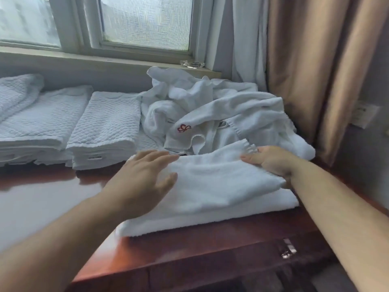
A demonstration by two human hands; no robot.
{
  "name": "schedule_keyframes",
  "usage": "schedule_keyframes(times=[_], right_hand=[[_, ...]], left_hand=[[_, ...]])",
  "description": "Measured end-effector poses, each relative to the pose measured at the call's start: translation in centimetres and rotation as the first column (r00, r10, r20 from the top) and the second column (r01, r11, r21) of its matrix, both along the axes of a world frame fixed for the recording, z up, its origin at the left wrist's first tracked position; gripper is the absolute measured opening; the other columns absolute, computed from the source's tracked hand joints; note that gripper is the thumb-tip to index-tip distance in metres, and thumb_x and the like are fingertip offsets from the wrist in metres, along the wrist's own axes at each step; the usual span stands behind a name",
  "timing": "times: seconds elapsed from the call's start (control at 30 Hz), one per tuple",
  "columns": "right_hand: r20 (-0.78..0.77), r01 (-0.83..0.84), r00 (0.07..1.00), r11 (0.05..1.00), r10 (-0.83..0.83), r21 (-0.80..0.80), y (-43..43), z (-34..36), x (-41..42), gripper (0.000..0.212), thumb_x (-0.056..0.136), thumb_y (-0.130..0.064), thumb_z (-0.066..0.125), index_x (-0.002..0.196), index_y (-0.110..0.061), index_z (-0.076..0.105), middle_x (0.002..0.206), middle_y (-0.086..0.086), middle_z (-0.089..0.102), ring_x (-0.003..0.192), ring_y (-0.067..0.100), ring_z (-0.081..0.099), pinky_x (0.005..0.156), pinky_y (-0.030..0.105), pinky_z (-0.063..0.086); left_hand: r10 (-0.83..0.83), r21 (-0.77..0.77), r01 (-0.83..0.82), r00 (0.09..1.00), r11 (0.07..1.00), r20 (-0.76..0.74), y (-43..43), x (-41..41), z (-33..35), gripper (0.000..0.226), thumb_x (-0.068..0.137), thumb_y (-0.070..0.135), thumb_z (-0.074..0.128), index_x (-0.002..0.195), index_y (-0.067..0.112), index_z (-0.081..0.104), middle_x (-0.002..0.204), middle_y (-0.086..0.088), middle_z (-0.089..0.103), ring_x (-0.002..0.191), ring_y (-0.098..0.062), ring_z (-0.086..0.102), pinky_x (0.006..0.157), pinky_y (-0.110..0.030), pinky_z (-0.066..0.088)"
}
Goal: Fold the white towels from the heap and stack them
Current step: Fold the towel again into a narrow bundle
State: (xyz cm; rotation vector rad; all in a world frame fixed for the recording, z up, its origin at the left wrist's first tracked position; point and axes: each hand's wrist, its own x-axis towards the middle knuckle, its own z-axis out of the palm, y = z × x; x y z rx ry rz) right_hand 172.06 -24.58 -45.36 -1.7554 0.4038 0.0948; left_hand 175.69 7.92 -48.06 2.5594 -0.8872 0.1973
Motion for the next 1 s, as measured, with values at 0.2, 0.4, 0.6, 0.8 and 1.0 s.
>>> schedule_keyframes(times=[0.2,0.4,0.6,0.8,1.0], right_hand=[[-0.096,0.067,0.990,0.942,-0.104,-0.330,-6.8,0.3,-0.8,0.022,0.092,-0.022,0.074,0.108,-0.007,0.073,0.101,0.012,0.078,0.089,0.026,0.076,0.077,0.034,0.060],[-0.090,0.018,0.969,0.429,-0.230,-0.903,-4.3,-3.0,-0.6,0.034,0.091,-0.039,0.064,0.112,-0.012,0.062,0.116,0.009,0.064,0.108,0.031,0.058,0.083,0.036,0.047],[0.133,0.050,0.979,0.461,0.151,-0.886,2.0,-5.6,-0.3,0.060,0.098,-0.060,0.038,0.146,-0.026,0.049,0.156,-0.001,0.042,0.146,0.022,0.033,0.117,0.039,0.025],[-0.094,-0.132,0.990,0.441,0.107,-0.888,2.4,-8.0,-0.1,0.078,0.091,-0.073,0.013,0.160,-0.036,0.018,0.170,-0.008,0.008,0.156,0.016,-0.002,0.125,0.045,0.000],[0.003,-0.027,0.996,0.321,0.091,-0.947,5.2,-6.5,-0.9,0.055,0.099,-0.054,0.038,0.146,-0.027,0.049,0.154,-0.001,0.043,0.145,0.026,0.032,0.116,0.043,0.026]], left_hand=[[-0.048,0.237,0.060,0.997,0.970,-0.054,-5.2,1.2,-2.2,0.066,0.097,0.066,0.028,0.158,0.043,0.015,0.168,0.013,0.007,0.154,-0.009,-0.002,0.123,-0.034,0.004],[-0.051,0.310,0.068,0.997,0.948,-0.061,-5.3,0.9,-5.1,0.077,0.089,0.074,0.006,0.158,0.042,0.000,0.169,0.009,-0.005,0.154,-0.012,-0.009,0.123,-0.032,-0.004],[-0.058,0.272,0.069,0.997,0.960,-0.049,-5.1,0.8,-5.2,0.079,0.087,0.074,0.005,0.159,0.041,0.001,0.168,0.011,-0.003,0.154,-0.009,-0.010,0.122,-0.031,-0.005],[0.053,-0.013,-0.055,0.996,0.998,-0.072,-4.1,0.9,-5.7,0.058,0.099,0.055,0.024,0.153,0.037,0.035,0.162,0.018,0.028,0.151,-0.004,0.012,0.125,-0.034,0.002],[0.103,-0.145,-0.134,0.973,0.980,-0.205,-0.4,-0.6,-6.4,0.046,0.105,0.034,0.040,0.151,0.036,0.041,0.164,0.017,0.021,0.150,-0.001,0.004,0.121,-0.024,0.001]])
